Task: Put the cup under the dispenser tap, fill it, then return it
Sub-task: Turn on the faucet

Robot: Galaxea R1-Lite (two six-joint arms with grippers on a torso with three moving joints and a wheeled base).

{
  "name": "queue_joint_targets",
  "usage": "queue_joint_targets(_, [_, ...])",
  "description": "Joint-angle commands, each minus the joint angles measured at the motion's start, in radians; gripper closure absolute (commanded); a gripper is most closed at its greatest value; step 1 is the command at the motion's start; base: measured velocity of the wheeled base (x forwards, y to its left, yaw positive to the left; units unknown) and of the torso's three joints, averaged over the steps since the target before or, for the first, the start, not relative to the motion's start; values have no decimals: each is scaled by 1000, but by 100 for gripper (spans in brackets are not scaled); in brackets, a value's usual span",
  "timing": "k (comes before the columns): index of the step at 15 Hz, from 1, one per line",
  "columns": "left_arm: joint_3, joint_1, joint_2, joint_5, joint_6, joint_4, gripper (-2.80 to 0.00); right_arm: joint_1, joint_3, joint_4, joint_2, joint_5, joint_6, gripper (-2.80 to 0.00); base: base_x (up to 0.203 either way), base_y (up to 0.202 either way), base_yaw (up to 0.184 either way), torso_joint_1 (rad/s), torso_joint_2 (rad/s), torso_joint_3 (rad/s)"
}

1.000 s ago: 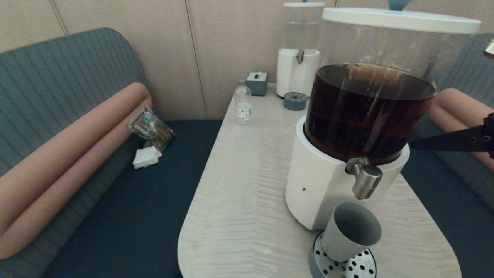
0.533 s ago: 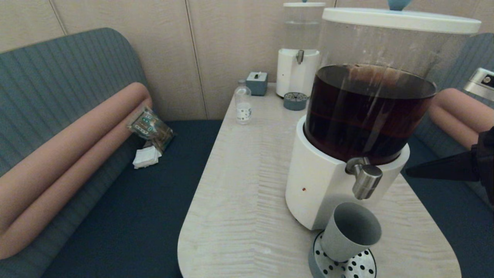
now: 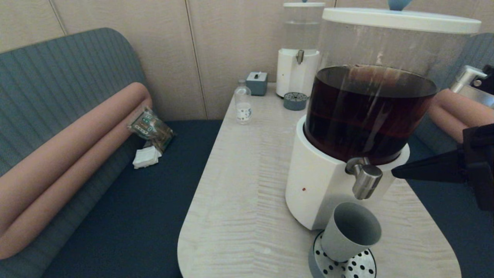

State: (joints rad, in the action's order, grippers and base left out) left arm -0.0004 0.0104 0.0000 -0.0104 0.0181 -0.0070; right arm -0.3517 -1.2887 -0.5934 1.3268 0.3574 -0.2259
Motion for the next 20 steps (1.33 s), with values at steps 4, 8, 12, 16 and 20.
queue_joint_targets(4, [-1, 0, 2, 0, 0, -1, 0, -6, -7, 54, 53, -12, -11, 0, 0, 0, 0, 0, 0, 0])
queue_joint_targets(8, [0, 0, 2, 0, 0, 0, 0, -7, -7, 59, 65, -22, -39, 0, 0, 0, 0, 0, 0, 0])
queue_joint_targets(12, [0, 0, 2, 0, 0, -1, 0, -17, -6, 62, 69, -23, -38, 0, 0, 0, 0, 0, 0, 0])
queue_joint_targets(16, [0, 0, 2, 0, 0, -1, 0, -34, -1, 76, 76, -25, -38, 0, 0, 0, 0, 0, 0, 0])
queue_joint_targets(20, [0, 0, 2, 0, 0, 1, 0, -49, 0, 76, 83, -35, -38, 0, 0, 0, 0, 0, 0, 0])
